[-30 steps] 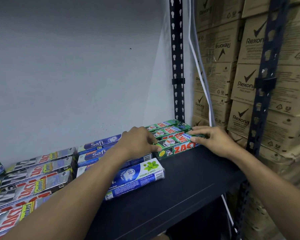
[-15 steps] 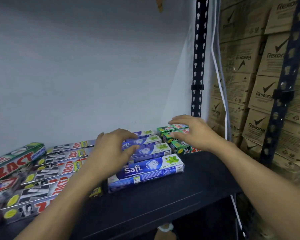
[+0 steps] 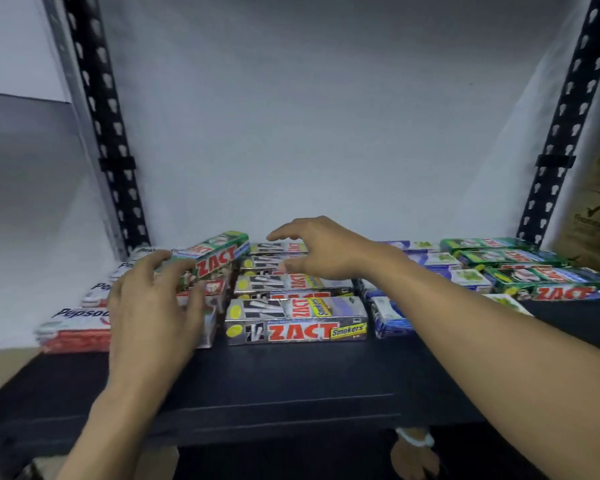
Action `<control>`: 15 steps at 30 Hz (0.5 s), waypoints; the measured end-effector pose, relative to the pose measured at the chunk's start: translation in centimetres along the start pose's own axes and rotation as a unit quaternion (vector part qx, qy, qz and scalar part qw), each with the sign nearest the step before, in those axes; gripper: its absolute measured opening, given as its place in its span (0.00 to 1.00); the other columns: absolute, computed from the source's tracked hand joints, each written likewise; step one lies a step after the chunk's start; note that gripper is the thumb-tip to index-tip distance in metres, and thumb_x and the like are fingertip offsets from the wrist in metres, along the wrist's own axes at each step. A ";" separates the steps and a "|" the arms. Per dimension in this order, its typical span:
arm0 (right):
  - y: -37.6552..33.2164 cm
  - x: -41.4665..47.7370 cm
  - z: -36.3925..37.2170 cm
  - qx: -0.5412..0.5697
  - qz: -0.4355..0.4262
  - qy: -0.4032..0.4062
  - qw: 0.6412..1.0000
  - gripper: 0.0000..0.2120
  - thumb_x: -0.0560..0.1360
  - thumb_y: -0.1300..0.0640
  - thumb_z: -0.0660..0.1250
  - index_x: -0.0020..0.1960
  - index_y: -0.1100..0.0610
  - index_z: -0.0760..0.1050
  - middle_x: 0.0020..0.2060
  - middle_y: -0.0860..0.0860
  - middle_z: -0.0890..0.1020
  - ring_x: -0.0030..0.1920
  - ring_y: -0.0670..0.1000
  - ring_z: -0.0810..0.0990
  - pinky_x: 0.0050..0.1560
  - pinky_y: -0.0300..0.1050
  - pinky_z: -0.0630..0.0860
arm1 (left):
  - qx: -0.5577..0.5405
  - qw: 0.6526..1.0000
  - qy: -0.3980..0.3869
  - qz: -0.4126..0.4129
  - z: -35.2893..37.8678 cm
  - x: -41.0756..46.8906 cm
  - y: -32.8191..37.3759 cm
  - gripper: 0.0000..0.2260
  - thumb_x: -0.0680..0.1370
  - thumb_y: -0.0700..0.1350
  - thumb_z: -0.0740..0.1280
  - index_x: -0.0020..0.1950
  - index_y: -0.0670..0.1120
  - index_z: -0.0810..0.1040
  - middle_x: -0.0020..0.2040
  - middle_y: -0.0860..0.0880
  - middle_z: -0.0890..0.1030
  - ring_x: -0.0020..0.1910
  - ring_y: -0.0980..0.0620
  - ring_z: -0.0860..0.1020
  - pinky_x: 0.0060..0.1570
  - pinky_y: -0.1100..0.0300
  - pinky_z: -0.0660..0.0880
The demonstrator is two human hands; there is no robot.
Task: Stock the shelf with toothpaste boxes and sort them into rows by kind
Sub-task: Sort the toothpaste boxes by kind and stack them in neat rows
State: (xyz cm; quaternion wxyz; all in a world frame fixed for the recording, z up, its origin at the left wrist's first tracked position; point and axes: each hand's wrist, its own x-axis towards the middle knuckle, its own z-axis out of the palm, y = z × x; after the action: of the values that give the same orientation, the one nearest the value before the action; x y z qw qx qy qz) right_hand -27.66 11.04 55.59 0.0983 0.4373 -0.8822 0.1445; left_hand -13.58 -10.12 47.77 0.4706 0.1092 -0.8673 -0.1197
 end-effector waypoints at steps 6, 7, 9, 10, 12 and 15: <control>-4.7 5.6 2.8 0.008 -0.042 -0.012 0.999 0.25 0.78 0.51 0.70 0.73 0.50 0.71 0.67 0.51 0.76 0.65 0.51 0.73 0.63 0.49 0.71 | -0.029 0.993 -0.014 -0.110 -0.4 -0.4 -2.7 0.19 0.75 0.45 0.71 0.66 0.45 0.78 0.64 0.40 0.76 0.65 0.38 0.73 0.64 0.36 0.70; -5.1 6.4 3.1 0.010 -0.044 -0.013 0.999 0.25 0.78 0.51 0.70 0.73 0.49 0.71 0.66 0.51 0.76 0.65 0.51 0.73 0.63 0.49 0.72 | -0.024 0.992 -0.018 -0.121 -0.3 -0.4 -2.8 0.19 0.75 0.45 0.71 0.66 0.44 0.78 0.64 0.39 0.77 0.65 0.37 0.74 0.65 0.36 0.68; -5.8 7.8 3.7 0.008 -0.048 -0.016 0.999 0.24 0.78 0.54 0.70 0.72 0.49 0.72 0.67 0.50 0.76 0.65 0.51 0.73 0.63 0.50 0.72 | -0.014 0.990 -0.036 -0.139 -0.1 -0.4 -3.0 0.18 0.76 0.44 0.70 0.65 0.44 0.78 0.62 0.41 0.79 0.64 0.39 0.75 0.69 0.36 0.63; -6.1 8.5 3.9 0.005 -0.052 -0.019 0.998 0.24 0.78 0.55 0.70 0.73 0.49 0.71 0.68 0.51 0.75 0.66 0.51 0.72 0.64 0.50 0.72 | -0.013 0.988 -0.043 -0.146 -0.1 -0.5 -3.0 0.17 0.77 0.44 0.69 0.66 0.45 0.78 0.62 0.42 0.80 0.64 0.41 0.75 0.72 0.37 0.60; -6.7 9.8 4.3 -0.006 -0.062 -0.025 0.998 0.26 0.77 0.58 0.69 0.74 0.49 0.70 0.71 0.51 0.73 0.69 0.52 0.70 0.67 0.50 0.69 | -0.019 0.986 -0.050 -0.156 -0.1 -0.5 -3.0 0.17 0.78 0.44 0.68 0.67 0.46 0.77 0.61 0.44 0.81 0.63 0.42 0.76 0.75 0.40 0.56; -7.5 11.0 5.0 -0.020 -0.075 -0.056 0.995 0.29 0.76 0.62 0.69 0.75 0.48 0.68 0.73 0.50 0.71 0.71 0.53 0.69 0.70 0.52 0.69 | -0.031 0.985 -0.055 -0.161 -0.1 -0.5 -3.1 0.18 0.78 0.45 0.67 0.68 0.46 0.76 0.60 0.46 0.81 0.62 0.43 0.76 0.75 0.42 0.56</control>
State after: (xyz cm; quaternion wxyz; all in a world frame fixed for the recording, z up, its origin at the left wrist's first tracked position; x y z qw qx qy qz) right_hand -28.50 -3.20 55.49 0.0676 0.5080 -0.8535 0.0942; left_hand -12.99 -12.92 46.44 0.4001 0.2260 -0.8589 -0.2261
